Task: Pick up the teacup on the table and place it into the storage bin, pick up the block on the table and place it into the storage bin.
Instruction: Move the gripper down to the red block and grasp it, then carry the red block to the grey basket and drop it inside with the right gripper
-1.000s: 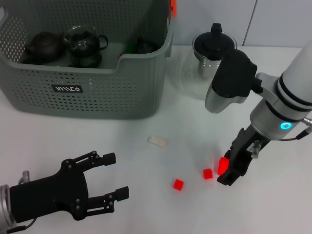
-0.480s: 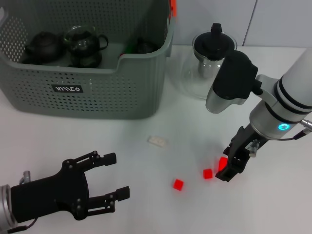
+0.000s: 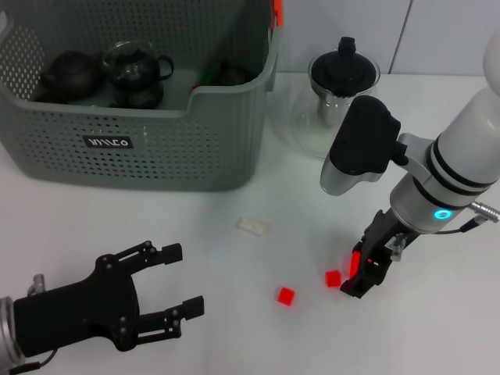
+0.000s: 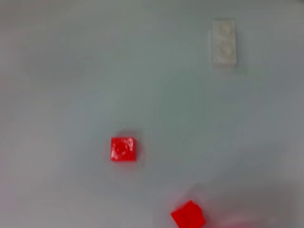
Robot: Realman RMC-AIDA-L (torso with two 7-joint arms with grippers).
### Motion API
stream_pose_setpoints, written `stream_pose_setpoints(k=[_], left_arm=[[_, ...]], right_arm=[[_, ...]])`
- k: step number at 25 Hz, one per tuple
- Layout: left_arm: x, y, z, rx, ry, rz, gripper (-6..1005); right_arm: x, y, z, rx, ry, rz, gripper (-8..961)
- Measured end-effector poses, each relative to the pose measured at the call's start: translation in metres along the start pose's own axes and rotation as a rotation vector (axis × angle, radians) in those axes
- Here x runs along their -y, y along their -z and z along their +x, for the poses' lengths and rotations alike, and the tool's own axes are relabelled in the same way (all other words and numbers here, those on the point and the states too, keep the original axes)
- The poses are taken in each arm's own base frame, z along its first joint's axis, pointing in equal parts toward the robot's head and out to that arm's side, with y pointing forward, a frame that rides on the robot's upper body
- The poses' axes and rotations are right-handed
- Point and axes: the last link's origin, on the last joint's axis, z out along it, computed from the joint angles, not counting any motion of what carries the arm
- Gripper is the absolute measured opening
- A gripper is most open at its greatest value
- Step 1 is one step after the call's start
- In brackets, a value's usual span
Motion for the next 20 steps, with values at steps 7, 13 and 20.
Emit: stream_pose_setpoints(k=[7,13,20], left_arm=[[0.000,0.001,-0.001,-0.011,0.009,0.013,840],[0.000,0.000,0.000,-0.013,0.008,0.009,840],[0.000,0.000,0.000,-0.015,0.009,0.008,841]], right_arm=[[0.001,0.000,0.002,0.009,-0.010,-0.004,602],[0.003,0.002,0.004,0.016,-0.039,-0.010,581],[0.008,0.025,0.006,0.092,-0.111,-0.056,430]])
